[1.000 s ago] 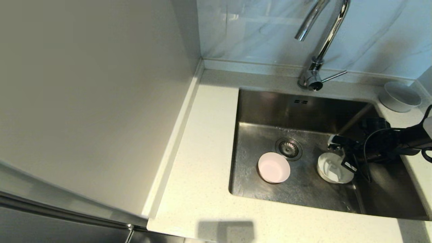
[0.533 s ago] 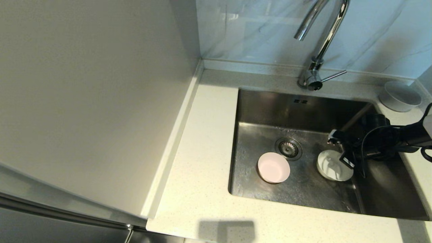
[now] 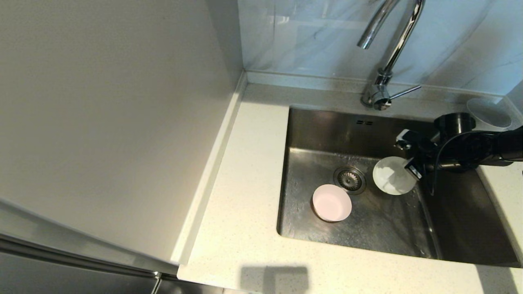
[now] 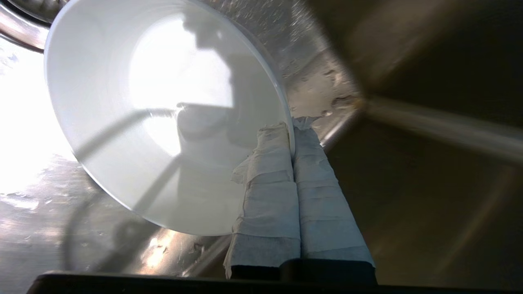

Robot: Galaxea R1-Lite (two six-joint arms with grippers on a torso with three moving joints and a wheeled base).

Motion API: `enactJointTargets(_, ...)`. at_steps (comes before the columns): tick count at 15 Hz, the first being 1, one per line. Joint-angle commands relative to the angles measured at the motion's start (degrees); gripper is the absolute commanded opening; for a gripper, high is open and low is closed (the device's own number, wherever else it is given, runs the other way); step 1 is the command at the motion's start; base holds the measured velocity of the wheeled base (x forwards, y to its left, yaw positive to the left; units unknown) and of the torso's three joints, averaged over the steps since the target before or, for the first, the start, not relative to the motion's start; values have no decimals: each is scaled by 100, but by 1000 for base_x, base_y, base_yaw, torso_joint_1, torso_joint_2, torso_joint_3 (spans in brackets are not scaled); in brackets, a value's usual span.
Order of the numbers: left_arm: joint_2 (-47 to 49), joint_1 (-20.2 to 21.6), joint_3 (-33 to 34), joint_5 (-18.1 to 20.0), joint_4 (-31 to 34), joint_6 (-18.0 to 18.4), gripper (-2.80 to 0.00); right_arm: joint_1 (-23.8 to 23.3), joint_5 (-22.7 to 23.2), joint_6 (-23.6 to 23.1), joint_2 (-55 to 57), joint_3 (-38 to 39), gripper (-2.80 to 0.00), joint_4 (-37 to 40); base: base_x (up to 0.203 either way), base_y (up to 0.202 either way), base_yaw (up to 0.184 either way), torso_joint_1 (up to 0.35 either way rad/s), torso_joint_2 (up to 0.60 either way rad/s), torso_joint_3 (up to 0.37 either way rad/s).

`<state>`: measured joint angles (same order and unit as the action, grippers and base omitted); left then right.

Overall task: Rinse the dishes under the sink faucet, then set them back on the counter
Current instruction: Put a bowl back to the table from the sink

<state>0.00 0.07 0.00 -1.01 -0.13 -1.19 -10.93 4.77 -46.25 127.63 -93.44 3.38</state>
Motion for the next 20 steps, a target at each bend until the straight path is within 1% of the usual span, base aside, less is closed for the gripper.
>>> enactJointTargets(1,-18,1,0,-4,-4,-4,-280,4,7,-17,-345,31,-280,4,0,0,0,0,0,0)
enactJointTargets(4,-18,1,0,4,-4,-4,-280,-5,-54,292,-679,57,-280,17,0,0,0,0,0,0)
enactJointTargets(6,-18,1,0,-1,-4,-4,-280,-63,-265,343,-902,67,-280,39,0,0,0,0,0,0)
enactJointTargets(8,-18,1,0,-4,-4,-3,-280,-231,-312,351,-1205,58,-280,153,0,0,0,0,0,0)
enactJointTargets(9,-18,1,0,-4,-4,4,-280,-358,-326,348,-1351,61,-280,177,0,0,0,0,0,0)
enactJointTargets(13,-18,1,0,-4,-4,-4,-280,-1145,-348,296,-1932,47,-280,245,0,0,0,0,0,0)
enactJointTargets(15,-18,1,0,-4,-4,-4,-280,-1457,-336,292,-2170,17,-280,637,0,0,0,0,0,0)
enactJointTargets(20,-18,1,0,-4,-4,-4,-280,-1823,-473,283,-2201,4,-280,676,0,0,0,0,0,0)
